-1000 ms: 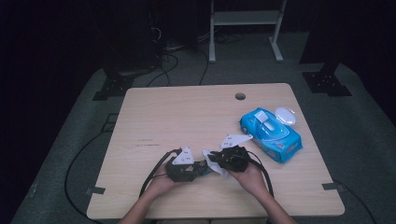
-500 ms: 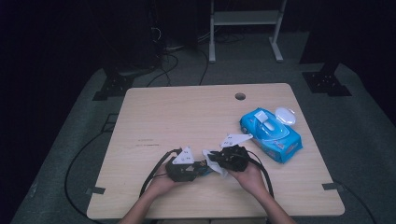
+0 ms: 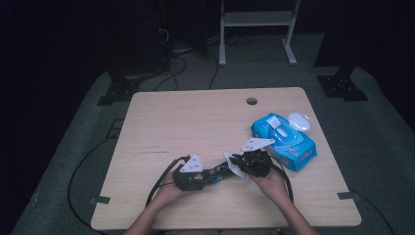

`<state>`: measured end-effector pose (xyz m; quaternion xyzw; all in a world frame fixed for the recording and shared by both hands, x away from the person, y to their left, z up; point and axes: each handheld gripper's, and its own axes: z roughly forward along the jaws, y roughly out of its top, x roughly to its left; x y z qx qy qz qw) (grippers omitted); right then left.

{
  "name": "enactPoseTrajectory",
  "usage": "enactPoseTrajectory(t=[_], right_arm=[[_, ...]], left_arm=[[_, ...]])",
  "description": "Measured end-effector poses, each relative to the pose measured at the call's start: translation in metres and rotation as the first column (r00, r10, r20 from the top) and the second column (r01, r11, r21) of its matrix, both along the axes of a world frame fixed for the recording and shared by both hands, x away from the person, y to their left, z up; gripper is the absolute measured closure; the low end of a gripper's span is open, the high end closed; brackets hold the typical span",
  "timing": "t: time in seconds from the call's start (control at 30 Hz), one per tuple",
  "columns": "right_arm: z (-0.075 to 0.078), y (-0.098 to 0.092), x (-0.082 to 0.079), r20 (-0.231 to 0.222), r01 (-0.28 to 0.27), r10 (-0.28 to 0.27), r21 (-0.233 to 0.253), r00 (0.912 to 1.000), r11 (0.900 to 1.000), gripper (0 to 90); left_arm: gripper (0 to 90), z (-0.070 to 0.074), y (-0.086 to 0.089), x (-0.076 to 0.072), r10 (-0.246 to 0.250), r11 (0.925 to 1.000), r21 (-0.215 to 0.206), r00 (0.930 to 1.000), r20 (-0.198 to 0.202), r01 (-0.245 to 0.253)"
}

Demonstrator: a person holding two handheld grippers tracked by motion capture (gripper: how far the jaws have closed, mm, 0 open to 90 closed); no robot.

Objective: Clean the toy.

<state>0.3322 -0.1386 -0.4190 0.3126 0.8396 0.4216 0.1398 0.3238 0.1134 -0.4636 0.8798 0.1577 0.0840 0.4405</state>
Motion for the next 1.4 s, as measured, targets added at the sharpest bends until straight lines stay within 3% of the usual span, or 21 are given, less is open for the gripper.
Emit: enactPoseTrajectory(t=[0.1,0.2,0.27,0.33,0.5,0.57,0.63,0.73,0.87,0.97,1.07,1.17,1.27,1.4], right_arm=[[-0.002,0.016,-0.006,-0.015,-0.058,0.059,0.026,0.9982,0.998,82.3],[-0.002,0.037,-0.015,0.026,-0.12,0.12,-0.018,0.9924,0.993,82.1],[0.0,0.037,-0.013,0.02,-0.126,0.126,-0.029,0.9918,0.992,82.1],[-0.001,0.026,-0.008,0.03,-0.086,0.087,-0.051,0.9957,0.995,82.1],[0.0,-0.014,0.007,0.01,0.037,-0.037,-0.017,0.9993,0.999,82.2],[0.0,-0.021,0.008,0.002,0.059,-0.059,-0.012,0.9982,0.998,82.2],[0.0,-0.019,0.006,0.003,0.054,-0.054,-0.007,0.9985,0.999,82.2],[0.0,-0.003,0.002,0.008,-0.007,0.007,0.007,0.9999,1.0,82.1],[-0.001,0.012,-0.002,0.029,-0.053,0.054,-0.031,0.9981,0.998,82.0],[-0.001,-0.002,0.004,0.031,-0.011,0.012,-0.033,0.9994,0.999,82.1],[-0.001,-0.024,0.01,0.015,0.074,-0.074,-0.021,0.9972,0.997,82.2],[0.001,-0.038,0.011,-0.006,0.108,-0.108,0.023,0.9942,0.994,82.2],[0.002,-0.028,0.008,-0.004,0.056,-0.056,0.045,0.9984,0.997,82.1],[0.0,-0.007,0.004,0.025,-0.008,0.008,-0.019,0.9996,1.0,82.0]], left_arm=[[67.6,0.0,-0.001,0.0,0.001,1.0,0.002,1.0,0.001,-0.001],[67.5,0.001,0.0,-0.001,0.001,0.9999,0.014,1.0,0.008,-0.001],[67.7,0.0,0.001,-0.001,0.001,0.9999,0.011,1.0,0.007,-0.002],[67.7,0.001,0.001,-0.001,-0.002,0.9999,0.017,0.9999,0.013,0.001],[69.0,0.0,0.002,0.0,0.001,0.9999,0.014,1.0,0.006,-0.001],[69.0,0.0,0.002,0.001,0.0,0.9999,0.012,1.0,0.006,0.0],[69.0,0.0,0.002,0.001,0.0,0.9999,0.012,1.0,0.007,-0.001],[69.1,0.0,0.001,0.001,0.004,0.9999,0.009,1.0,0.007,-0.004],[69.2,0.0,0.001,0.0,0.006,0.9999,0.01,1.0,0.007,-0.006],[69.2,0.001,0.002,0.0,0.005,0.9998,0.017,0.9999,0.013,-0.005],[69.2,0.0,0.002,0.001,0.002,0.9999,0.016,0.9999,0.01,-0.002],[69.2,0.0,0.002,0.001,0.001,0.9999,0.012,1.0,0.006,-0.001],[69.3,0.0,0.001,0.002,0.003,0.9999,0.015,0.9999,0.011,-0.003],[69.4,0.0,0.001,0.001,0.007,0.9999,0.013,0.9999,0.01,-0.007]])
